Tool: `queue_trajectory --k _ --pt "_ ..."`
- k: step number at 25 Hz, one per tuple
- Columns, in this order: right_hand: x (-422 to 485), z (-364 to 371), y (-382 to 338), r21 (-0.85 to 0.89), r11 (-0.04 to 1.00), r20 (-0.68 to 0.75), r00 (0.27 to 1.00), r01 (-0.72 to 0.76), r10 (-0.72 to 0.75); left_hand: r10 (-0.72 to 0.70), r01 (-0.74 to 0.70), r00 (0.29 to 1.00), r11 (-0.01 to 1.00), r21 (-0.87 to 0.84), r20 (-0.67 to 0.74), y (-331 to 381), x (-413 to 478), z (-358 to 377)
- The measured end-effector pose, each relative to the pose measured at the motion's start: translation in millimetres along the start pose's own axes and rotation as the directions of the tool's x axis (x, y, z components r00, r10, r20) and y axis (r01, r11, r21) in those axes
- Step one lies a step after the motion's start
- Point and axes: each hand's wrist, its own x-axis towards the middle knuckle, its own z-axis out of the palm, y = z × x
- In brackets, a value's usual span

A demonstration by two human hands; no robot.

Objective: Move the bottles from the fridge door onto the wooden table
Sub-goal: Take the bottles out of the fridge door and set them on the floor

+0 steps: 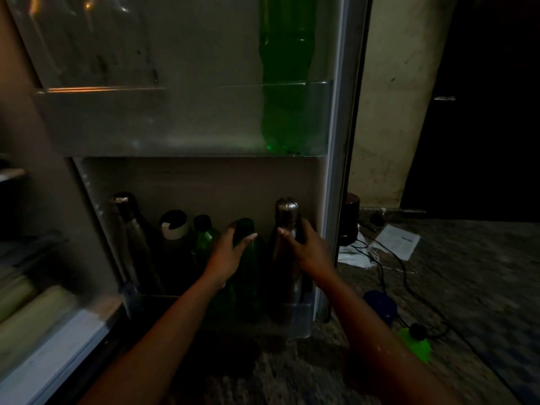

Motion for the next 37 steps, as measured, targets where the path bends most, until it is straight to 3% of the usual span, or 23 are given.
queue_trajectory --k 7,13,19,22,27,32,37 --pt "-15.3 -10.3 -10.2 0.040 0.997 0.053 0.996 0.072 -0.074 0.164 -0.166 0.985 0.985 -0.042 -0.046 23.5 -33.6 -8.8" --pt "-18.6 -43.5 -52.1 0.046 0.981 0.228 0.954 0.190 -0.196 0.404 -0.406 0.913 0.914 0.028 0.061 75.5 -40.9 -50.6" --pt "-30.2 -75.9 -110.2 0.110 0.947 0.283 0.904 0.300 -0.319 0.484 -0.507 0.853 0.857 0.095 0.194 137.4 -50.9 -88.0" --pt "-39.5 -91.3 -131.4 0.123 0.949 0.278 0.908 0.292 -0.315 0.500 -0.529 0.825 0.847 0.048 0.263 169.9 -59.1 -97.5" --pt "-71.4 -119.4 -125.6 0.095 0.979 0.248 0.948 0.180 -0.199 0.481 -0.446 0.797 0.877 -0.179 0.366 180.1 -74.7 -75.6" --pt "-121.2 -157.4 -84.4 0.041 0.999 -0.005 1.000 0.017 -0.017 0.362 -0.165 0.727 0.917 -0.364 0.583 144.5 -90.9 9.5" --pt "-171.3 -188.2 -15.4 -0.008 0.978 -0.172 0.964 -0.208 0.203 0.299 0.010 0.638 0.918 -0.396 0.710 111.4 -111.3 108.4"
